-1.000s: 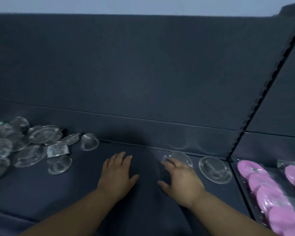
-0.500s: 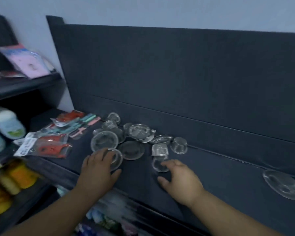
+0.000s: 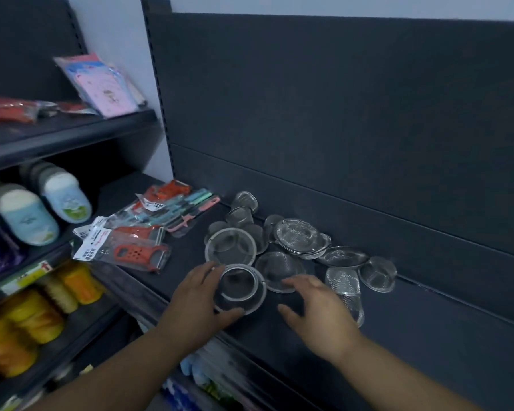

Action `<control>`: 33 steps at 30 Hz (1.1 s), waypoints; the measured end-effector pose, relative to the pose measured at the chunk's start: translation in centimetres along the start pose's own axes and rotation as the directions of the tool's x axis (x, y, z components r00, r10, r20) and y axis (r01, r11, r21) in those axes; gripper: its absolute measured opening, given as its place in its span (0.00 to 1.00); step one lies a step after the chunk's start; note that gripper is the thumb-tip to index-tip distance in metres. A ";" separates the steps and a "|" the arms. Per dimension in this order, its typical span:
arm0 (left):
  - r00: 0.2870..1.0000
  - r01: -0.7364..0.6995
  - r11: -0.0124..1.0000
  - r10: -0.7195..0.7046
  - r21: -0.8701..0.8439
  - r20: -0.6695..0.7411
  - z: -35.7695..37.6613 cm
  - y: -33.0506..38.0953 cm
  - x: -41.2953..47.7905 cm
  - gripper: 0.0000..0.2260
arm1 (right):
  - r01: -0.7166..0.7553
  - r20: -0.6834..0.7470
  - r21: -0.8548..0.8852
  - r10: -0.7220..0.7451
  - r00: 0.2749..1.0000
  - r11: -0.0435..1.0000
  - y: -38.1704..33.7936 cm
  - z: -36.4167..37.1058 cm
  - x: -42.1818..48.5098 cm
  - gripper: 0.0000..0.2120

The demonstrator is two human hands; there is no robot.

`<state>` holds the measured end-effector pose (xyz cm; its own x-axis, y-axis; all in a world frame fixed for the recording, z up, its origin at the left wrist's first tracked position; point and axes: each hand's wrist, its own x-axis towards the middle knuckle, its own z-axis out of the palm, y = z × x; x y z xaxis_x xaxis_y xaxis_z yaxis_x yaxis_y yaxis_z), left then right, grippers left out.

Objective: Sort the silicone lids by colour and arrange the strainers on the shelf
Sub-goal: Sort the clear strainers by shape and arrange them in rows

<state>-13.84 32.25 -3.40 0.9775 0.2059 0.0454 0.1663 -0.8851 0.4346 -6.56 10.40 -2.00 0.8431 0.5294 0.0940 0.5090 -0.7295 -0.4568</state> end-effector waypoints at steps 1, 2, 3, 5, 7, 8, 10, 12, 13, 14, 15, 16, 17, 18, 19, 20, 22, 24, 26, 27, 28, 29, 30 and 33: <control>1.000 -0.006 1.000 0.006 -0.010 0.017 0.5 0.2 0.4 0.45 | 0.011 0.002 0.013 -0.011 1.000 1.000 0.3 0.2 0.3 0.22; 0.999 -0.010 1.000 0.010 -0.009 0.033 0.9 0.4 0.8 0.46 | 0.023 0.003 0.028 -0.023 1.000 0.999 0.7 0.4 0.6 0.22; 0.999 -0.014 1.000 0.014 -0.001 0.043 1.3 0.6 1.2 0.46 | 0.032 0.000 0.040 -0.032 0.999 0.999 1.1 0.5 0.9 0.22; 0.998 -0.008 1.000 0.009 -0.008 0.057 1.8 0.8 1.8 0.45 | 0.045 -0.007 0.061 -0.045 0.999 0.997 1.8 0.7 1.2 0.21; 0.997 0.026 0.997 -0.021 -0.068 0.076 2.0 1.1 2.3 0.46 | 0.051 -0.017 0.087 -0.050 0.999 0.995 2.3 0.7 1.5 0.20; 0.996 0.038 0.995 -0.031 -0.093 0.078 1.9 1.3 2.6 0.49 | 0.056 -0.027 0.100 -0.053 0.998 0.993 2.4 0.6 1.6 0.20; 0.996 0.048 0.994 -0.040 -0.099 0.079 2.0 1.5 3.0 0.55 | 0.069 -0.068 0.114 -0.062 0.996 0.991 2.7 0.2 1.9 0.19; 0.996 0.047 0.995 -0.040 -0.085 0.079 2.0 1.5 3.5 0.58 | 0.057 -0.122 0.080 -0.047 0.991 0.995 3.1 -0.4 2.0 0.19; 0.996 0.037 0.996 -0.031 -0.082 0.080 2.0 1.6 3.8 0.58 | 0.030 -0.150 0.041 -0.024 0.988 0.999 3.5 -0.7 2.0 0.21; 0.996 0.024 0.996 -0.017 -0.083 0.083 1.9 1.7 4.0 0.57 | -0.009 -0.183 0.001 0.009 0.983 1.000 3.9 -1.1 2.0 0.23; 0.996 0.011 0.996 -0.003 -0.085 0.091 1.8 1.8 4.2 0.56 | -0.054 -0.216 -0.029 0.046 0.975 0.998 4.4 -1.5 2.0 0.25; 0.995 -0.003 0.996 0.012 -0.085 0.103 1.7 1.9 4.4 0.54 | -0.098 -0.235 -0.042 0.086 0.968 0.994 4.8 -1.9 2.0 0.26; 0.993 -0.016 0.996 0.026 -0.082 0.116 1.6 1.9 4.6 0.49 | -0.139 -0.237 -0.043 0.125 0.963 0.989 5.2 -2.2 2.1 0.27; 0.992 -0.033 0.997 0.042 -0.076 0.119 1.5 2.0 4.8 0.43 | -0.174 -0.230 -0.038 0.160 0.960 0.984 5.5 -2.5 2.1 0.27; 0.993 -0.044 0.996 0.052 -0.074 0.109 1.5 2.0 5.0 0.38 | -0.201 -0.226 -0.035 0.188 0.956 0.979 5.7 -2.6 2.1 0.27; 0.995 -0.053 0.995 0.061 -0.085 0.085 1.5 1.9 5.1 0.34 | -0.223 -0.230 -0.028 0.211 0.950 0.974 5.9 -2.7 2.1 0.26; 0.996 -0.068 0.988 0.074 -0.136 0.041 1.1 1.9 5.4 0.30 | -0.249 -0.245 -0.005 0.241 0.939 0.968 5.9 -2.7 2.0 0.25; 0.996 -0.086 0.973 0.090 -0.214 0.006 0.3 2.2 5.6 0.28 | -0.251 -0.246 0.018 0.248 0.937 0.968 5.5 -2.7 1.9 0.25; 0.994 -0.108 0.954 0.106 -0.280 -0.022 -0.6 2.3 6.1 0.27 | -0.233 -0.239 0.036 0.235 0.942 0.972 4.8 -2.4 1.8 0.25; 0.994 -0.109 0.947 0.108 -0.301 -0.022 -1.0 2.3 6.4 0.25 | -0.220 -0.231 0.038 0.223 0.947 0.975 4.3 -2.3 1.9 0.25; 0.994 -0.104 0.944 0.104 -0.313 -0.018 -1.4 2.4 6.7 0.24 | -0.207 -0.217 0.032 0.209 0.953 0.978 3.9 -2.0 1.9 0.26; 0.995 -0.094 0.944 0.094 -0.316 -0.016 -1.7 2.4 7.0 0.23 | -0.193 -0.207 0.018 0.193 0.959 0.981 3.4 -1.8 1.9 0.26; 0.996 -0.088 0.946 0.085 -0.311 -0.021 -2.0 2.4 7.3 0.22 | -0.182 -0.199 0.006 0.179 0.963 0.983 3.0 -1.6 2.0 0.26; 0.996 -0.087 0.954 0.083 -0.286 -0.026 -2.1 2.1 8.2 0.22 | -0.169 -0.203 -0.030 0.159 0.966 0.985 1.9 -1.0 2.6 0.24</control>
<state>-5.72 32.98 -0.20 0.9842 0.1429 0.1050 0.0366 -0.7429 0.6684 -3.24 9.96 -1.76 0.9309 0.3075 0.1974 0.3644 -0.8210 -0.4395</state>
